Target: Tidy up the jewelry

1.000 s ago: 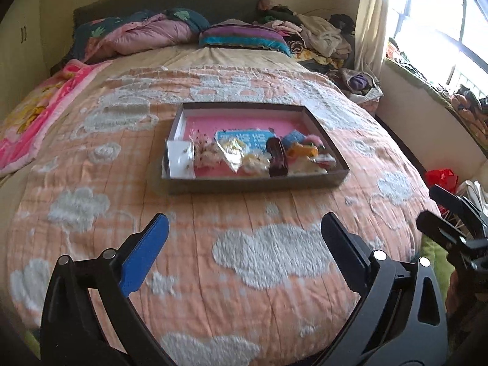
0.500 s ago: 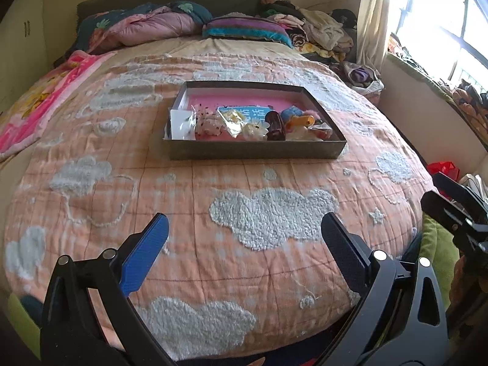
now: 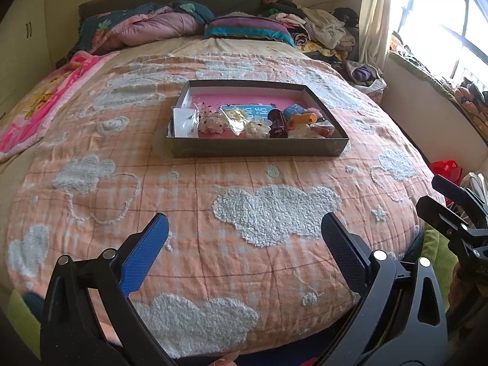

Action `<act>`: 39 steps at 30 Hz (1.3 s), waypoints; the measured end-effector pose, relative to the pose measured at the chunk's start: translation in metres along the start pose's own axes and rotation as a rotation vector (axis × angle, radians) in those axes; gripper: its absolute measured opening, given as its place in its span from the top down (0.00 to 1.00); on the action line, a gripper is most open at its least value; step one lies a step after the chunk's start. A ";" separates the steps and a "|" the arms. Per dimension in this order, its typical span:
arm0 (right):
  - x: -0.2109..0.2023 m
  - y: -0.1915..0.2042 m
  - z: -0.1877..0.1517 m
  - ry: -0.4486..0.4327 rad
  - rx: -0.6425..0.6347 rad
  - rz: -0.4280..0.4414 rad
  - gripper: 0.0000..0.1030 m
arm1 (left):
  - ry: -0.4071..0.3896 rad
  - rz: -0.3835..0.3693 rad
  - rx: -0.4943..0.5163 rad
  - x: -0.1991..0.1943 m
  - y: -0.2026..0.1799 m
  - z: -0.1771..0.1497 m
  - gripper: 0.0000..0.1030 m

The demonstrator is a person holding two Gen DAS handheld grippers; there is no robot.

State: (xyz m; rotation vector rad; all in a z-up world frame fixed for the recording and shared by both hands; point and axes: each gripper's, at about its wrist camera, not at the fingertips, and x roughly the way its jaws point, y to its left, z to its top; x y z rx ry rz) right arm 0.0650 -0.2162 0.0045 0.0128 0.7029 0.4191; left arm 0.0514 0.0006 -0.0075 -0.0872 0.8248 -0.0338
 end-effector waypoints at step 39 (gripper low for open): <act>-0.004 -0.001 -0.005 0.001 0.005 -0.005 0.04 | -0.011 0.013 0.002 -0.007 -0.001 0.002 0.09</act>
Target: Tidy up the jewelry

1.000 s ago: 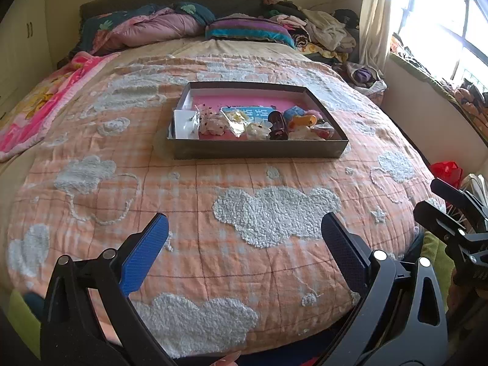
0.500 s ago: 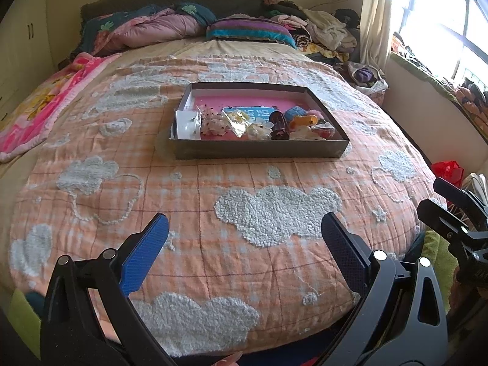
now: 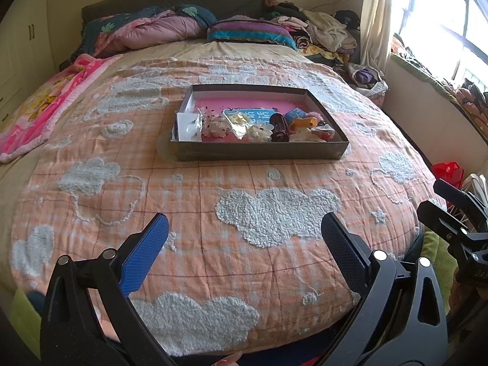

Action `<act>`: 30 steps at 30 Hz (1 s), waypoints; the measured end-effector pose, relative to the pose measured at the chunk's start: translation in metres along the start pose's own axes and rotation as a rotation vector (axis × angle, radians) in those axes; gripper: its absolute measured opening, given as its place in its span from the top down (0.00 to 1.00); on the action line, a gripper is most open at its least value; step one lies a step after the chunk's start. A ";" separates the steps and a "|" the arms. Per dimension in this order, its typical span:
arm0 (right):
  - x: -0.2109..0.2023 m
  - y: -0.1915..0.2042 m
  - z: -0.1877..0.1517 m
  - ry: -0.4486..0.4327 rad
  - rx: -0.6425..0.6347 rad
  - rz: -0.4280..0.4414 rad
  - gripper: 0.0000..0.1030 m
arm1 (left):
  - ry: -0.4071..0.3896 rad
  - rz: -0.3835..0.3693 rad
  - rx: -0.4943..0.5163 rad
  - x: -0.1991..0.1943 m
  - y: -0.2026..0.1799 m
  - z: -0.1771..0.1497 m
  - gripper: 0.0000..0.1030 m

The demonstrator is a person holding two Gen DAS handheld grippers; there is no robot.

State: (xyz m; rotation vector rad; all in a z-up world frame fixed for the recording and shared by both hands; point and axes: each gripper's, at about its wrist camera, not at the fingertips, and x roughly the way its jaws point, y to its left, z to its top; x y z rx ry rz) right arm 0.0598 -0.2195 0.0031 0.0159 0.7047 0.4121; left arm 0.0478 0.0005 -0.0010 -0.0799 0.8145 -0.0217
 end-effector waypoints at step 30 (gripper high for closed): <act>0.045 -0.104 0.038 0.051 0.164 -0.145 0.04 | 0.085 0.213 -0.257 0.066 0.112 0.036 0.09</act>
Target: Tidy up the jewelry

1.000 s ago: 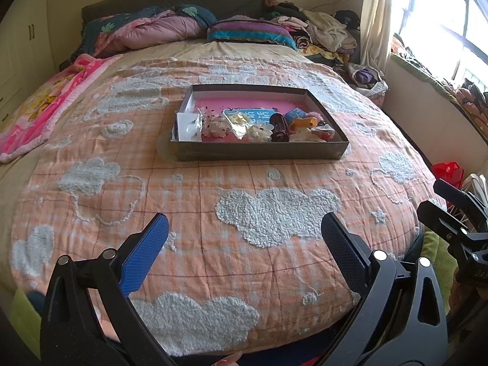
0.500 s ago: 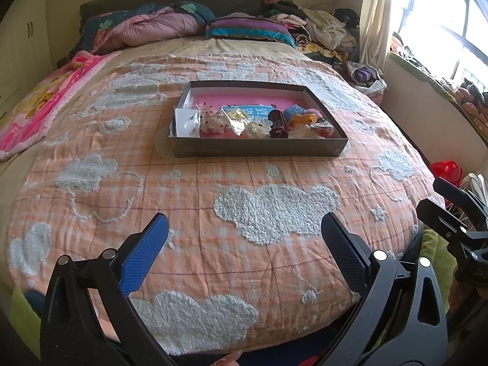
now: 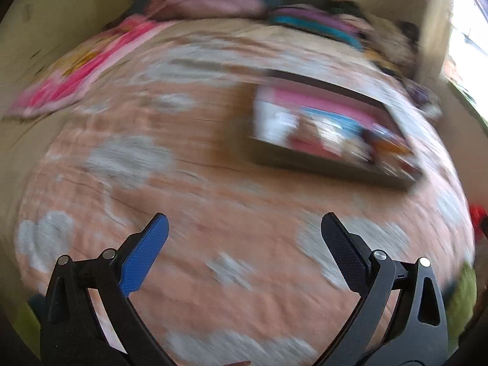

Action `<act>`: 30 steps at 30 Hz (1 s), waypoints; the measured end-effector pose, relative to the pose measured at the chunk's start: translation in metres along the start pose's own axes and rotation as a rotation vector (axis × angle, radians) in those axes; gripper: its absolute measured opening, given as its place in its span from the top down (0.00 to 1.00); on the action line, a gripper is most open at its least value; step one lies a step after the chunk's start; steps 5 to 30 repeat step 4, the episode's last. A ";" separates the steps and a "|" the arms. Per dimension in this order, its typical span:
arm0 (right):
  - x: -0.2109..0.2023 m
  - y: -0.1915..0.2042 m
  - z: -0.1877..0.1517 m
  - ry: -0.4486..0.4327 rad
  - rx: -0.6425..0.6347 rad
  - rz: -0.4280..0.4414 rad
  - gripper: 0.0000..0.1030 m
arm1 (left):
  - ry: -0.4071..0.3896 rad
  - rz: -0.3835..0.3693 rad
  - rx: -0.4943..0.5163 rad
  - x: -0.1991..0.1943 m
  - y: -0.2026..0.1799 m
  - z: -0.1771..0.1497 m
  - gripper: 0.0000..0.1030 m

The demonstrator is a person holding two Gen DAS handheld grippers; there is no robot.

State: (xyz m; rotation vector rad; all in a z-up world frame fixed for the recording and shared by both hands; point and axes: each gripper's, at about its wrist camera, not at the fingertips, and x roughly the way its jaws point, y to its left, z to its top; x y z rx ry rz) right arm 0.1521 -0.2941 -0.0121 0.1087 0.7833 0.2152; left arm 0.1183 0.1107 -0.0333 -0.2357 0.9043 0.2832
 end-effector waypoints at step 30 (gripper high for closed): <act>0.076 -0.082 0.039 0.101 0.058 -0.260 0.04 | 0.024 0.188 -0.148 0.054 0.067 0.047 0.09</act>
